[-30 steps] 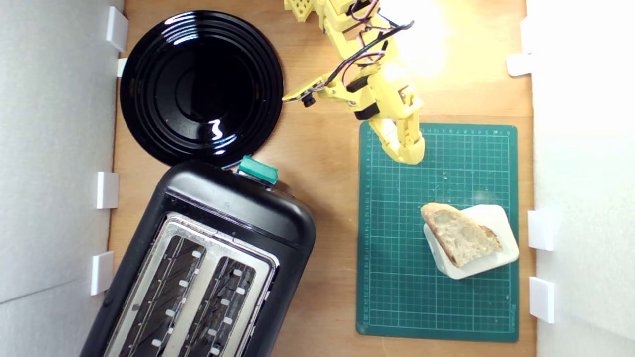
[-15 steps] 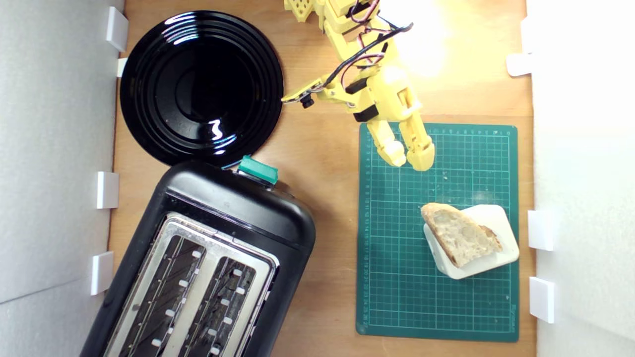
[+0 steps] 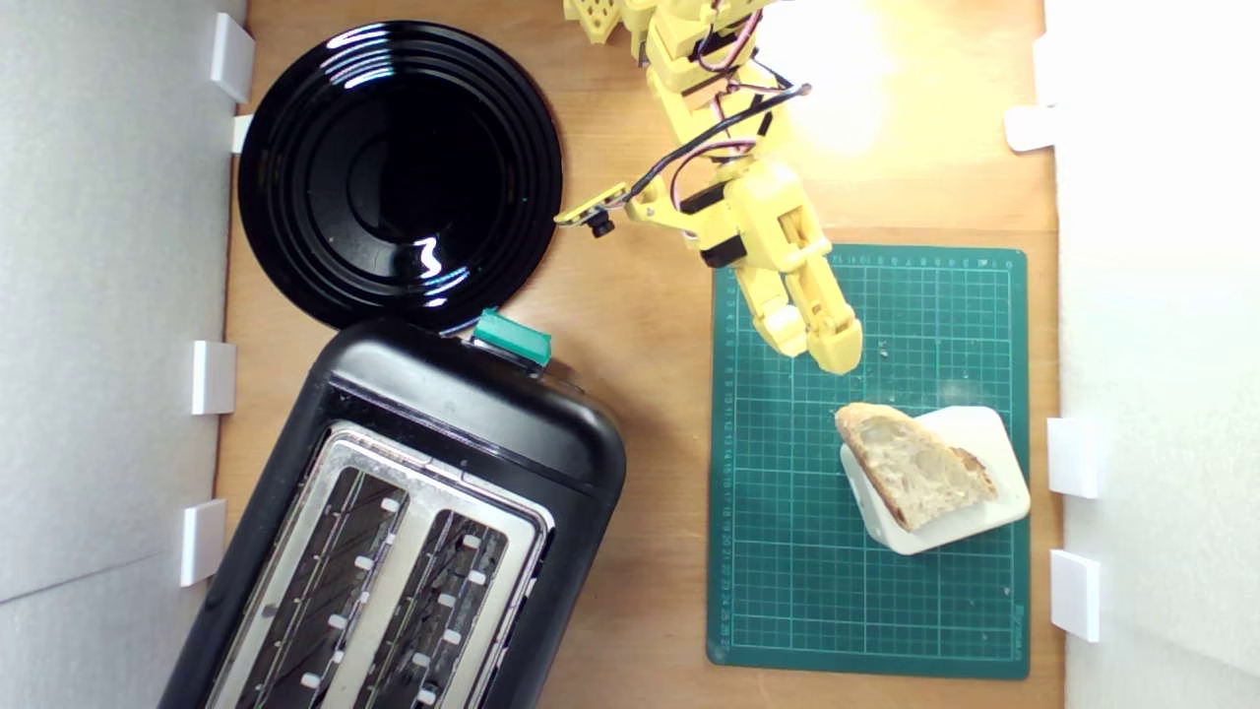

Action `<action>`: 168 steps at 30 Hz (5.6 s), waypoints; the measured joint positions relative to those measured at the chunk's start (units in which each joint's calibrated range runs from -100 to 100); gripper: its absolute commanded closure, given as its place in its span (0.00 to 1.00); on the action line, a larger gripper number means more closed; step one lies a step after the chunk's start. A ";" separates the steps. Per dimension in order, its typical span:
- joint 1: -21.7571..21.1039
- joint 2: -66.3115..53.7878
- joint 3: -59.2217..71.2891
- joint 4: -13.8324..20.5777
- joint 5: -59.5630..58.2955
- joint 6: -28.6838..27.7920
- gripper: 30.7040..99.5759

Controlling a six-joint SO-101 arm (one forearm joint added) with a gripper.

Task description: Pick bread and place in toaster

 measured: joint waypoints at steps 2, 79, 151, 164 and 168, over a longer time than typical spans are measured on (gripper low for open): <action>-0.09 0.34 -0.18 -0.44 0.00 0.00 0.21; -4.03 14.45 -20.06 -0.09 0.00 1.03 0.21; -6.13 21.25 -29.50 -6.40 0.00 1.35 0.23; -7.32 21.25 -29.50 -6.57 0.00 1.35 0.31; -7.32 21.25 -29.50 -6.04 0.00 1.35 0.37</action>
